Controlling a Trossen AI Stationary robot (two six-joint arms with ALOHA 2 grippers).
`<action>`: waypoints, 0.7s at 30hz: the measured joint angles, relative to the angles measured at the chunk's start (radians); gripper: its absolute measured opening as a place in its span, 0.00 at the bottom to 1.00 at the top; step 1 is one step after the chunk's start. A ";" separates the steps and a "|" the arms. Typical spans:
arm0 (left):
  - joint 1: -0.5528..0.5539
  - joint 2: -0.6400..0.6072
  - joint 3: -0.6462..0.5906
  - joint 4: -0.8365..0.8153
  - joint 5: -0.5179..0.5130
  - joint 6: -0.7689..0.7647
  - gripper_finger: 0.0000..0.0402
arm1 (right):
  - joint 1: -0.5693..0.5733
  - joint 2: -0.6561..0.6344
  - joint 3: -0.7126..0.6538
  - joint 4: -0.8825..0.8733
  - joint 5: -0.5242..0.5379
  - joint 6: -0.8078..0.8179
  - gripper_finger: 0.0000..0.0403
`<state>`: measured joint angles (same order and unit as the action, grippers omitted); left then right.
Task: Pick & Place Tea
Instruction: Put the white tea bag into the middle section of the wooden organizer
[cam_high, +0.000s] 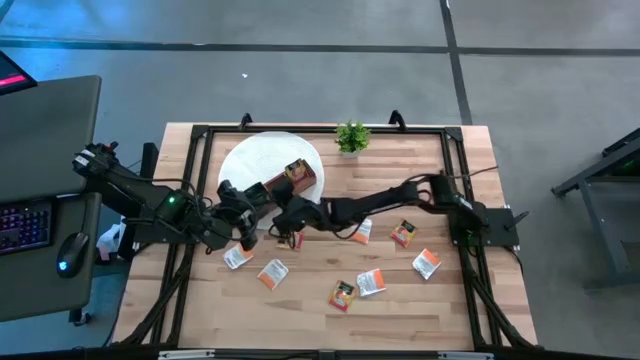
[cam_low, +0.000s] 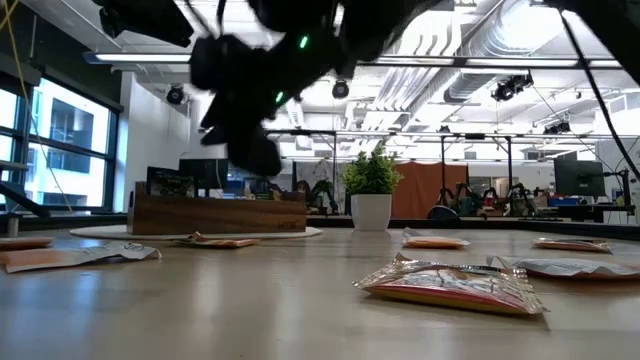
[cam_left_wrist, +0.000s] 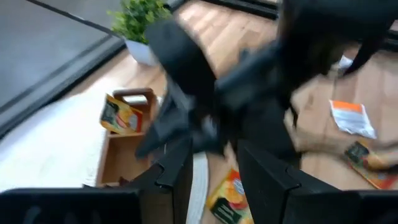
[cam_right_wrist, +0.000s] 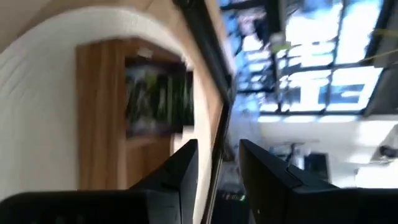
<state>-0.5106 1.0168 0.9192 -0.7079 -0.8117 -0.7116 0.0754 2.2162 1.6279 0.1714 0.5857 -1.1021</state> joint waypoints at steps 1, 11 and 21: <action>0.000 0.000 0.000 0.000 0.017 -0.001 0.31 | 0.006 -0.028 0.000 -0.076 0.019 0.022 0.28; 0.000 0.062 0.000 -0.005 0.159 -0.208 0.31 | 0.055 -0.247 0.000 -0.844 -0.006 0.557 0.28; 0.000 0.234 -0.018 -0.160 0.396 -0.483 0.31 | 0.112 -0.283 -0.332 -0.490 -0.381 0.784 0.17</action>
<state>-0.5106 1.2505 0.9016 -0.8680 -0.4157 -1.1943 0.1879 1.9333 1.2963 -0.3185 0.2043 -0.3185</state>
